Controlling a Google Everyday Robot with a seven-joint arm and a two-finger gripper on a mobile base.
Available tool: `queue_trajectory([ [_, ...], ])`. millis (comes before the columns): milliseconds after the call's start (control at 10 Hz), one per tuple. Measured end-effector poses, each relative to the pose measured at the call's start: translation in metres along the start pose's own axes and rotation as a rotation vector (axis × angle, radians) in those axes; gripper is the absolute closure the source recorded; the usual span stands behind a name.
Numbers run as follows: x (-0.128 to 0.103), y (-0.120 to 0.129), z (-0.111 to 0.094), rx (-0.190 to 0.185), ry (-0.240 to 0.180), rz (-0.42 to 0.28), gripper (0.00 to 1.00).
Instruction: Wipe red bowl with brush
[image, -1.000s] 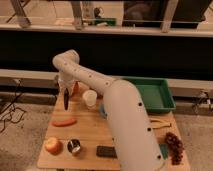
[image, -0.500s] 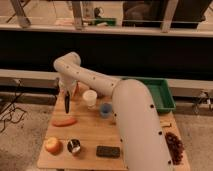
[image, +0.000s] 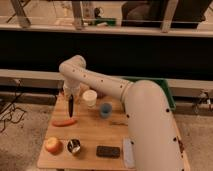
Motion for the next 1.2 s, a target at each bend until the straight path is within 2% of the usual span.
queue_trajectory([
  [600,-0.012,0.029,-0.018,-0.001,0.038,0.053,0.81],
  [1200,-0.033,0.034,-0.043,-0.024,0.068,0.054,0.81],
])
